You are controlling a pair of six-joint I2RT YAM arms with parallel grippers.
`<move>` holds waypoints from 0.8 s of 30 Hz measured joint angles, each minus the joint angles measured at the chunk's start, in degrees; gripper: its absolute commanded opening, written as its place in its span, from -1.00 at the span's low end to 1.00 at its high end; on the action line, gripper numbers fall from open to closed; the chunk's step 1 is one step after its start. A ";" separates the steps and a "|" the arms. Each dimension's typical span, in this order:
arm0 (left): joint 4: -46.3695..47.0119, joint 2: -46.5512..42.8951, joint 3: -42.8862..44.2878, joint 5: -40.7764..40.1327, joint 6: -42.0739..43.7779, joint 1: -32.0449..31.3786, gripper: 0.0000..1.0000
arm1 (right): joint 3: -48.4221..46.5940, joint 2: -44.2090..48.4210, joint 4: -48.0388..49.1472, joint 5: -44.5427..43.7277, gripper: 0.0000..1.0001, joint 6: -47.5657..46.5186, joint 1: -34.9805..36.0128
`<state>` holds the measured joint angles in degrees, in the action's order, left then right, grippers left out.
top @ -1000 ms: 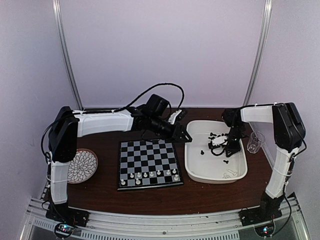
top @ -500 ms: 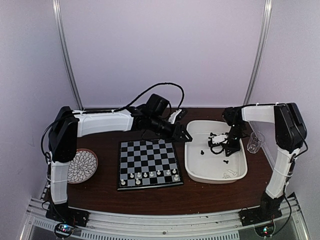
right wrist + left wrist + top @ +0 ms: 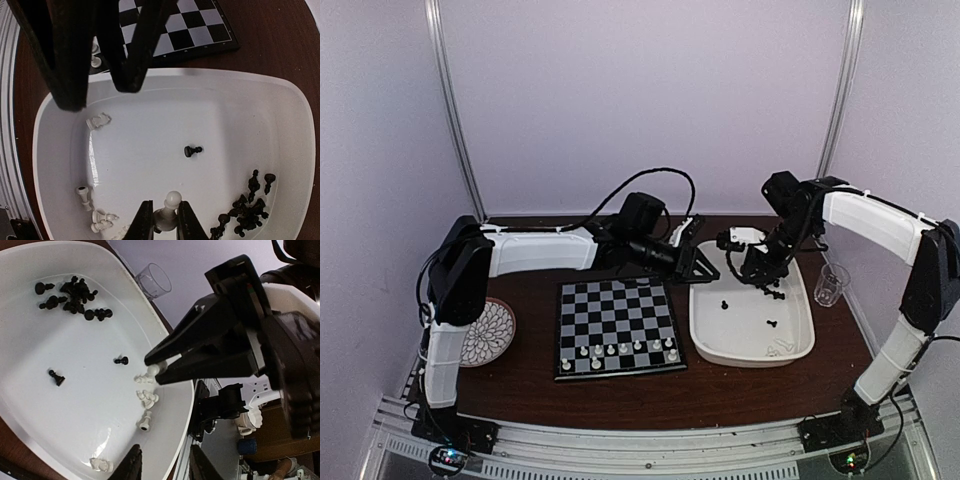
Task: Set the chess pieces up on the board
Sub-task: Pick up the pawn from the storage box, then pass from the right arm to the left
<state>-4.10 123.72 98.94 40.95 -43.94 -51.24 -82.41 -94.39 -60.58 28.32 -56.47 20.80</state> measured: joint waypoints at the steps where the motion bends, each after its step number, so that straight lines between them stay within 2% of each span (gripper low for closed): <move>1: 1.44 0.44 0.00 0.70 -1.07 -0.13 -0.33 | -0.13 0.07 -0.07 0.72 -0.69 0.42 0.70; 11: 10.67 1.40 0.00 4.92 -9.92 -0.31 -0.33 | -0.15 1.27 0.09 2.95 -0.68 2.75 5.66; 24: 11.15 3.43 0.11 5.22 -12.70 -0.31 -0.40 | -1.16 1.81 -0.11 3.48 -0.68 3.39 6.80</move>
<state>7.05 127.15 99.04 46.17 -56.64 -51.55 -83.57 -92.58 -60.69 31.79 -53.08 27.59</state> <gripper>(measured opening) 0.311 0.161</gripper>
